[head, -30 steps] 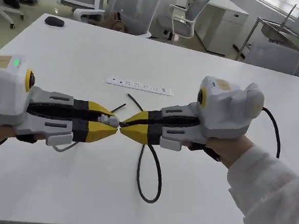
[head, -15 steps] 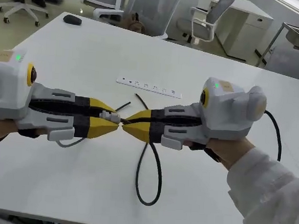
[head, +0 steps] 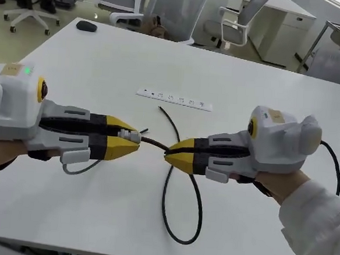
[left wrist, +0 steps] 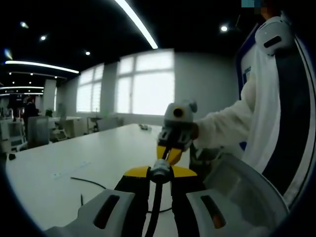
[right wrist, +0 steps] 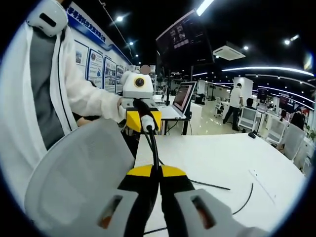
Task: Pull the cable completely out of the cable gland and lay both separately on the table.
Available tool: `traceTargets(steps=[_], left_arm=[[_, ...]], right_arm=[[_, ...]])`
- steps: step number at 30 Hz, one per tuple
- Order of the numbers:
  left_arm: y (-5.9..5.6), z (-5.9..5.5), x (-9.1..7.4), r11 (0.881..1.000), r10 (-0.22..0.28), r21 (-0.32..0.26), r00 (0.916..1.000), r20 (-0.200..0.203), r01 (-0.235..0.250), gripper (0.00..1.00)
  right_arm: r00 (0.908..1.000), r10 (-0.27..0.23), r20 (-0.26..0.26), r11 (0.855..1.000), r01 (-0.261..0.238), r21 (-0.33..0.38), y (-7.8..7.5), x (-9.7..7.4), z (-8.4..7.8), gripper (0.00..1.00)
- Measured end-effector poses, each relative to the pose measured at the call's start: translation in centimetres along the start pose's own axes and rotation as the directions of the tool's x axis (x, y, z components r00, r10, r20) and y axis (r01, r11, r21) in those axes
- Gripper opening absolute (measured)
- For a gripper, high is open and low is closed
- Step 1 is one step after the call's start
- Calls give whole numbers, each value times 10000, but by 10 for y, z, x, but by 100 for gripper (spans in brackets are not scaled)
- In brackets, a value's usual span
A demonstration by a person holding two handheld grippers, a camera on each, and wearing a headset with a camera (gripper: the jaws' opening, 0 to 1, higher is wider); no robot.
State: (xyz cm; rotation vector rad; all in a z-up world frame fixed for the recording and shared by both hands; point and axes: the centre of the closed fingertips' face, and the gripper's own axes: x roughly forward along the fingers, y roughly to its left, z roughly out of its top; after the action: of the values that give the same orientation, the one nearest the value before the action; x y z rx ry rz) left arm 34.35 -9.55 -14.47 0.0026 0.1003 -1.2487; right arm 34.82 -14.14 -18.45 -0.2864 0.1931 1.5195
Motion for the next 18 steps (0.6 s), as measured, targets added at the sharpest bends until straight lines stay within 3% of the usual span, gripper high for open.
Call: traceTargets(steps=[7, 10, 14, 18], left_arm=[[0, 0, 2, 10000, 43, 4, 9998, 189, -43, 17], [-2, -5, 6, 10000, -18, -77, 10000, 17, 18, 17], [-4, -10, 9, 9981, 45, -607, 10000, -45, -47, 17], [-8, -13, 9, 9977, 134, -672, 9998, 156, -123, 17]], right_arm=[[9988, -391, -300, 9992, 393, 72, -3, -14, -19, 2], [9977, -442, -515, 9989, 450, 145, -3, -18, -27, 2], [9968, -447, -669, 9984, 470, 321, 1, -18, -34, 2], [9960, -514, -728, 9975, 548, 457, 1, -19, -35, 2]])
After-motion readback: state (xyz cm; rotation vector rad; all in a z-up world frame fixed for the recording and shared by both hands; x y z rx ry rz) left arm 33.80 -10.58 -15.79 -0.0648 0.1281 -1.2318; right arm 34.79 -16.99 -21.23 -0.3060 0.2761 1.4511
